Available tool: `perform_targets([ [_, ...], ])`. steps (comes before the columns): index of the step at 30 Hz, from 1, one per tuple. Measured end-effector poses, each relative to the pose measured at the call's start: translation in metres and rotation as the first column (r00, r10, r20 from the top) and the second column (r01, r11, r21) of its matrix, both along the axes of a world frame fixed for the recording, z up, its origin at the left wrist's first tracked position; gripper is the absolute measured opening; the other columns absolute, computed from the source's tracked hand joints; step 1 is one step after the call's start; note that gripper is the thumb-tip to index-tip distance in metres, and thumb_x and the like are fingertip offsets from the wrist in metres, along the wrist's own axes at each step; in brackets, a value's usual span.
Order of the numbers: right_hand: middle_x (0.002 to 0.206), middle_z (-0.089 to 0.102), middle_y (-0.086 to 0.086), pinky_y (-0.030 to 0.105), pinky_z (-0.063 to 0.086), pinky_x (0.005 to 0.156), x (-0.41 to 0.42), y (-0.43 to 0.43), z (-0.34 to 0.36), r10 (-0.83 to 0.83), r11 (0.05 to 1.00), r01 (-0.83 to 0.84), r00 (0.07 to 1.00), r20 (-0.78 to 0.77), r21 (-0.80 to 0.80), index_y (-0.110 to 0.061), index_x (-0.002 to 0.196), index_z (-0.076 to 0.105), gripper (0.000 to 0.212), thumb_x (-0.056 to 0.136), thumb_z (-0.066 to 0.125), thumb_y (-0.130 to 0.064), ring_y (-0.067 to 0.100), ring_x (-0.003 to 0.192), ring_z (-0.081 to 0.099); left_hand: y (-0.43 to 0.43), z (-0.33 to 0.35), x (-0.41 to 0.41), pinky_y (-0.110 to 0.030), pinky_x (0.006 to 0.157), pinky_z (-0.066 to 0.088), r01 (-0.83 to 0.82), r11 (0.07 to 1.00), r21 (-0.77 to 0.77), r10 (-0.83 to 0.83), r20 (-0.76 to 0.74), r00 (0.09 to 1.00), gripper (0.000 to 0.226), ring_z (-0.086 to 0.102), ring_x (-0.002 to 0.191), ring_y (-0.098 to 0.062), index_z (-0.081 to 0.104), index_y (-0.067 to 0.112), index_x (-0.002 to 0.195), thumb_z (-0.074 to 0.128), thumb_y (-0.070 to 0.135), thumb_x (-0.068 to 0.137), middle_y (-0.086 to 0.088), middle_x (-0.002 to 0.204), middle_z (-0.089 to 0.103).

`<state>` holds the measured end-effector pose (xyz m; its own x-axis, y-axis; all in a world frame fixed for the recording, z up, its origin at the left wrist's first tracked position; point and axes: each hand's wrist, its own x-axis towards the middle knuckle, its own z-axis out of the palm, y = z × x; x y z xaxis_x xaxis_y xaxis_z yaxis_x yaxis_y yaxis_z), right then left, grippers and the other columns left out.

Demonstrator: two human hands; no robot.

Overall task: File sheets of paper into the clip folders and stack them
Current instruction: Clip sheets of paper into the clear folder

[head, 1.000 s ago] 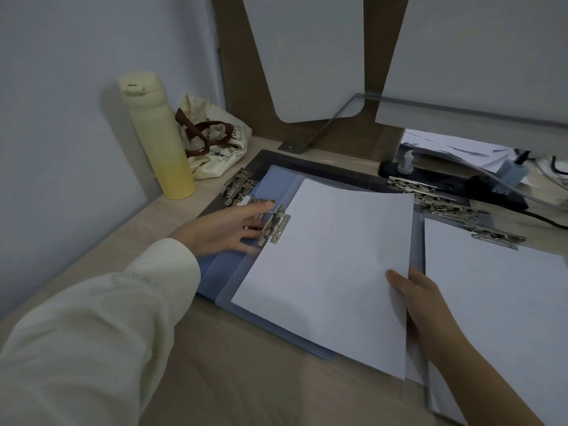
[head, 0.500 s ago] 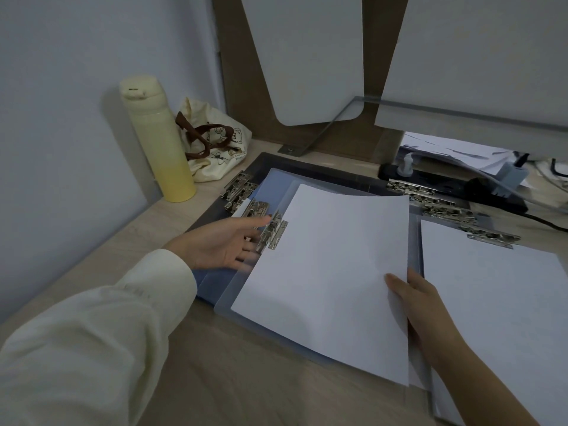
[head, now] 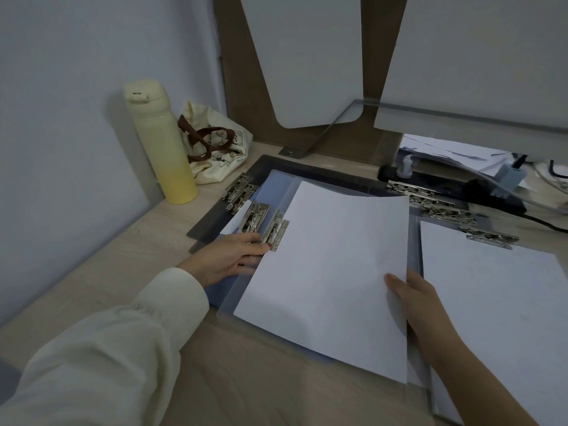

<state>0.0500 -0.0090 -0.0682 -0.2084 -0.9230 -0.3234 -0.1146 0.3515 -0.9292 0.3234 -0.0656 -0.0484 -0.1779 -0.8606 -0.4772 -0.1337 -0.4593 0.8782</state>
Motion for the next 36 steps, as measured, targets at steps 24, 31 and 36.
perform_targets([
  [24,0.124,0.060,0.000,0.022,0.045,0.092,-0.055,0.035,0.065,0.305,0.951,-0.302,0.951,0.048,-0.058,-0.022,0.118,0.058,0.034,0.093,0.043,-0.039,0.013,0.108,0.058,0.077,0.114,-0.110,-0.007,0.068,0.048,-0.054,0.894,-0.446,-0.067,-0.252,0.965,0.037,0.054,0.119,-0.025,0.052,0.009,0.131,0.037,0.017,0.097,-0.005,0.125,0.061],
  [31,0.120,0.066,0.007,0.041,0.056,0.084,-0.137,0.080,0.102,0.158,0.954,0.003,0.842,0.516,-0.298,-0.014,0.127,0.054,0.059,0.083,0.040,-0.052,0.024,0.112,0.062,0.091,0.095,-0.194,-0.011,0.079,0.051,0.219,0.859,-0.463,-0.288,-0.084,0.954,0.031,0.056,0.113,0.001,0.059,0.029,0.122,0.046,0.025,0.094,0.015,0.125,0.059],
  [36,0.112,0.068,0.010,0.030,0.057,0.070,-0.179,0.115,0.105,0.129,0.946,0.070,0.814,0.567,-0.316,-0.012,0.120,0.060,0.061,0.088,0.032,-0.055,0.024,0.098,0.068,0.099,0.058,-0.235,-0.007,0.080,0.041,0.328,0.872,-0.364,-0.287,0.163,0.944,0.037,0.048,0.117,-0.003,0.049,0.024,0.132,0.047,0.022,0.095,0.011,0.131,0.050],
])
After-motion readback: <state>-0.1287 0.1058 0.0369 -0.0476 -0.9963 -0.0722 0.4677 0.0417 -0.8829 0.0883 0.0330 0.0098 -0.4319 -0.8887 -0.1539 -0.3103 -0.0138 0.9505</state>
